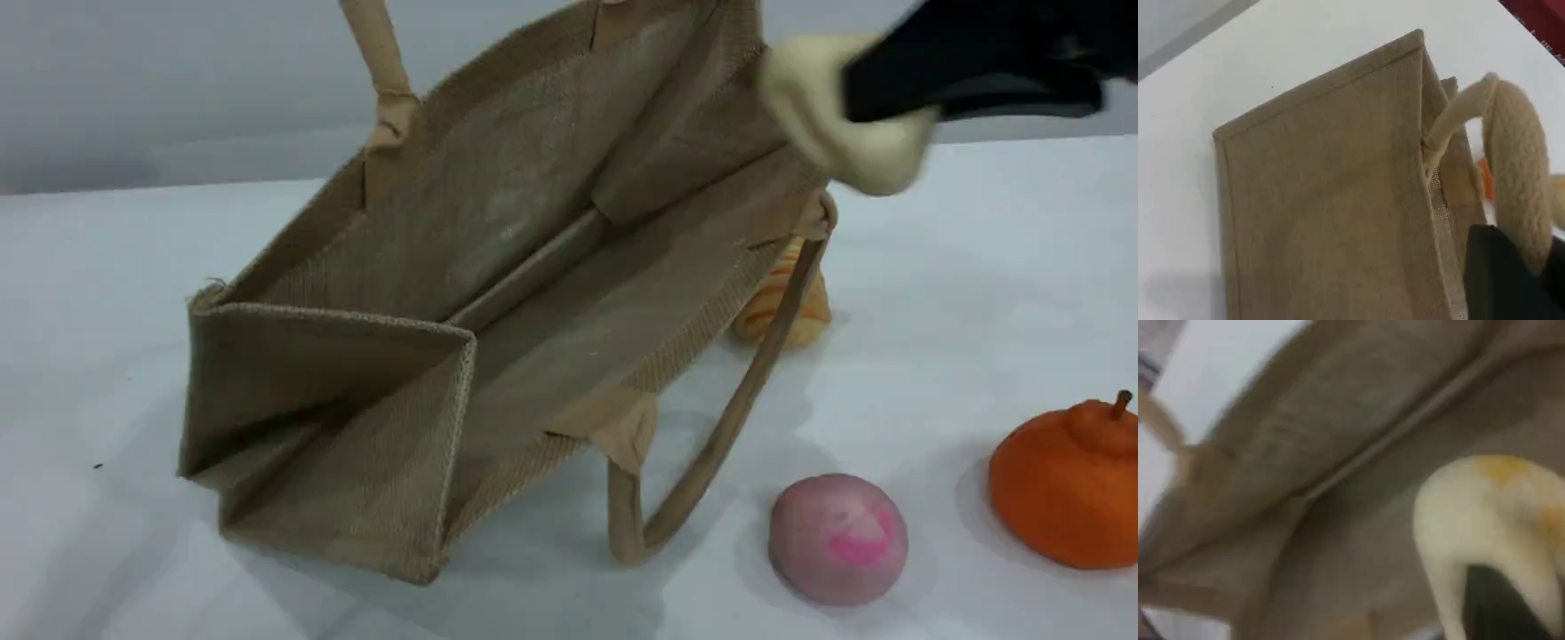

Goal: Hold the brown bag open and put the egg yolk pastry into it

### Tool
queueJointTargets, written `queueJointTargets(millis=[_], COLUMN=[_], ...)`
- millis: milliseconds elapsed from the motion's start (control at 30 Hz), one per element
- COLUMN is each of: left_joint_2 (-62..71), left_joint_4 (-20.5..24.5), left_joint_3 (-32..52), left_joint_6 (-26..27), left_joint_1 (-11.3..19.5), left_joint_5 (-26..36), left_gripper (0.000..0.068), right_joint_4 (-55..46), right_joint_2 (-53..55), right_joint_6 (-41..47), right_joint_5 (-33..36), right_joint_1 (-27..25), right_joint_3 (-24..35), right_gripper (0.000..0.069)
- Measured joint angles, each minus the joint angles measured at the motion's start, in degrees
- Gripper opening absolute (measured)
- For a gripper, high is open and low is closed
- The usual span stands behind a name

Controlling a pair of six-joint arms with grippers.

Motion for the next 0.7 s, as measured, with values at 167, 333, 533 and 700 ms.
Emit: queueJointTargets(millis=[167, 333, 533, 700], left_joint_2=[0.0, 0.0, 0.0, 0.0], left_joint_4=[0.0, 0.0, 0.0, 0.0], left_joint_3=[0.0, 0.0, 0.0, 0.0], left_joint_6=[0.0, 0.0, -0.1, -0.1], left_joint_1=[0.0, 0.0, 0.0, 0.0], left_joint_5=[0.0, 0.0, 0.0, 0.0], left_gripper=[0.0086, 0.0086, 0.0086, 0.0086], right_joint_4=[7.8, 13.7, 15.1, 14.9], right_joint_2=[2.3, 6.3, 13.4, 19.0], right_joint_6=[-4.9, -9.7, -11.8, -11.8], right_joint_5=[-4.8, -5.1, -5.0, -2.3], right_joint_1=[6.9, 9.9, 9.9, 9.9], right_joint_3=[-0.1, -2.7, -8.1, -13.0], right_gripper=[0.0039, 0.0039, 0.0039, 0.0039])
